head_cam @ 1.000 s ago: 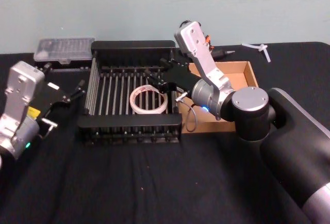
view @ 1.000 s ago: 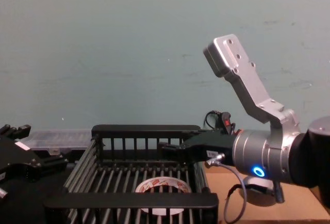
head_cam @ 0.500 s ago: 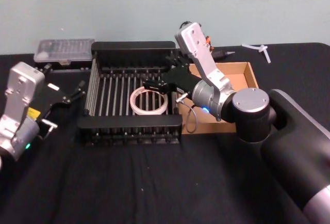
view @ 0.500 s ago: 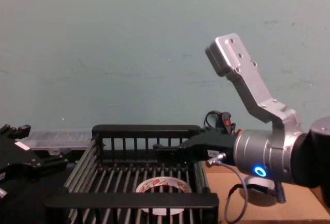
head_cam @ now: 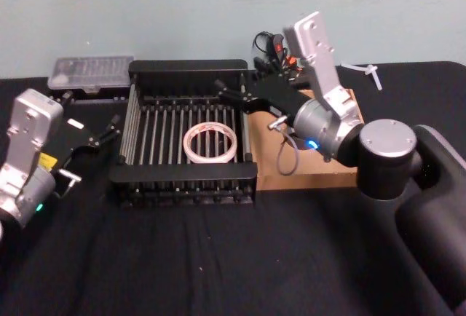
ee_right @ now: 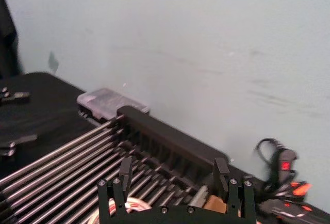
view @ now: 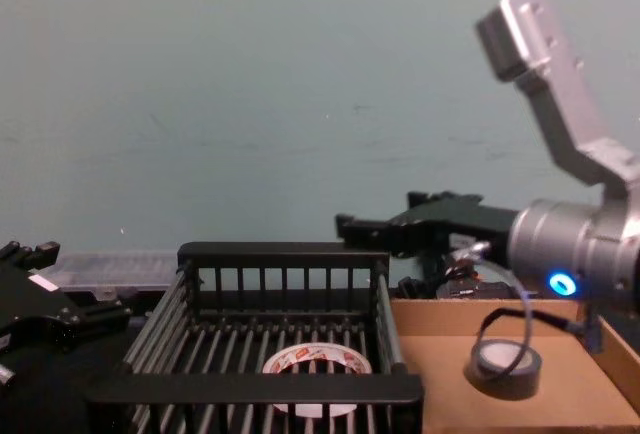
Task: Pick up the white tape and place it into the black box , Pick up the silver tape and place it into the brown box.
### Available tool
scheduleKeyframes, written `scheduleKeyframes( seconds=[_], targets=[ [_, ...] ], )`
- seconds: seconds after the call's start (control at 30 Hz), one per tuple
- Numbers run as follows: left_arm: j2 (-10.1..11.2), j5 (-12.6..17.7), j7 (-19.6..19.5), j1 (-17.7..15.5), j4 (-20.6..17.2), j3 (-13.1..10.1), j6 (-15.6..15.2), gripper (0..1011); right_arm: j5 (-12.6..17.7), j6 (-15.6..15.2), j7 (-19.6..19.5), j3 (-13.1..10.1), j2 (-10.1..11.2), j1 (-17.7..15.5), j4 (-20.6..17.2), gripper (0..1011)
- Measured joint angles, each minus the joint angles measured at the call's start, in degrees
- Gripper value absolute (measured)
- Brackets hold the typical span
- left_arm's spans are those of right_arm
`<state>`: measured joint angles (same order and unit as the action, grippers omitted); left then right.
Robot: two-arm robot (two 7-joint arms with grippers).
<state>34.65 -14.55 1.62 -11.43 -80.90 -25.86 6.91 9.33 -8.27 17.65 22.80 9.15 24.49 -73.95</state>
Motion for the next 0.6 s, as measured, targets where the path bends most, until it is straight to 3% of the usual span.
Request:
scheduleKeyframes(
  seconds=[0.3,0.6],
  targets=[
    [0.0,0.0,0.0,0.0,0.0,0.0,0.0,1001,1.05,0.02,-2.84,-4.48,2.23,-3.74,-5.34,1002],
    [0.0,0.0,0.0,0.0,0.0,0.0,0.0,1001,0.9,0.24,-5.17,-8.18,3.92,-6.79,-7.23,1002]
  ],
)
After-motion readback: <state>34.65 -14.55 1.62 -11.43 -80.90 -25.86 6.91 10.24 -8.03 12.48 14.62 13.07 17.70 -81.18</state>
